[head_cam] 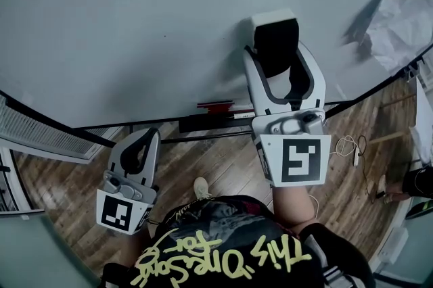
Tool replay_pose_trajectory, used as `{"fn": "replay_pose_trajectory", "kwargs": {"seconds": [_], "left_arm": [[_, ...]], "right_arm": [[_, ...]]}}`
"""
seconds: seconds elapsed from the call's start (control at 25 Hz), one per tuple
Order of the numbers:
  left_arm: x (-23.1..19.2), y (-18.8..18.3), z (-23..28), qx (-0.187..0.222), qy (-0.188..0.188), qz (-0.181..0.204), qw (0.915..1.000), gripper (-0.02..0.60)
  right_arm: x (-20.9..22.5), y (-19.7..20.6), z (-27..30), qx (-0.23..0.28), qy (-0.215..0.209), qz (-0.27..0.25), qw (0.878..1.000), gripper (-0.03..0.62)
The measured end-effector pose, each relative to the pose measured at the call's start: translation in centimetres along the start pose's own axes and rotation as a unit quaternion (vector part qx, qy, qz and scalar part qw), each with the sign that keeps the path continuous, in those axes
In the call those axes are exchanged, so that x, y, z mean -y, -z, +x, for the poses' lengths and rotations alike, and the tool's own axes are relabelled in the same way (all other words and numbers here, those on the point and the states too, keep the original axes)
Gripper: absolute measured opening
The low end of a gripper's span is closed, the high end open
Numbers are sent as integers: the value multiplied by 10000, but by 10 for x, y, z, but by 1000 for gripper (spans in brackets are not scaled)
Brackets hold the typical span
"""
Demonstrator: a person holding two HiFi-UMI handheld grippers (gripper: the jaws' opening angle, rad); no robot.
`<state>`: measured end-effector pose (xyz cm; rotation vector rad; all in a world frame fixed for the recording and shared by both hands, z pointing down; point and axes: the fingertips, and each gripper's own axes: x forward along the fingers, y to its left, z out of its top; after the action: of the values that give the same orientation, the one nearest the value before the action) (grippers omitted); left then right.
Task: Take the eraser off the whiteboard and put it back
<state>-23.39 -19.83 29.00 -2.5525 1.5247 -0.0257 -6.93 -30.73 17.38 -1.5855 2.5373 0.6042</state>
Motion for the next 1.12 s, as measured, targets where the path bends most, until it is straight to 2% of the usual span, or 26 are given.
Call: {"fn": "replay_pose_trajectory", "kwargs": {"seconds": [0.24,0.64,0.88,1.12], "left_arm": [[8,-5,0,89,10,117,9999,8],[30,-6,8,-51,57,52,10000,8],[48,-10,10,4,94,209,9997,8],[69,-14,12,-71,57,166,9998,8]], "right_arm": [[0,0,-9,-2,-190,174,9997,259],[8,1,-31,21,-394,375,9985,259],[17,1,-48,72,-588,690,9959,259],[28,0,-68,111,-695,744,9947,259]]}}
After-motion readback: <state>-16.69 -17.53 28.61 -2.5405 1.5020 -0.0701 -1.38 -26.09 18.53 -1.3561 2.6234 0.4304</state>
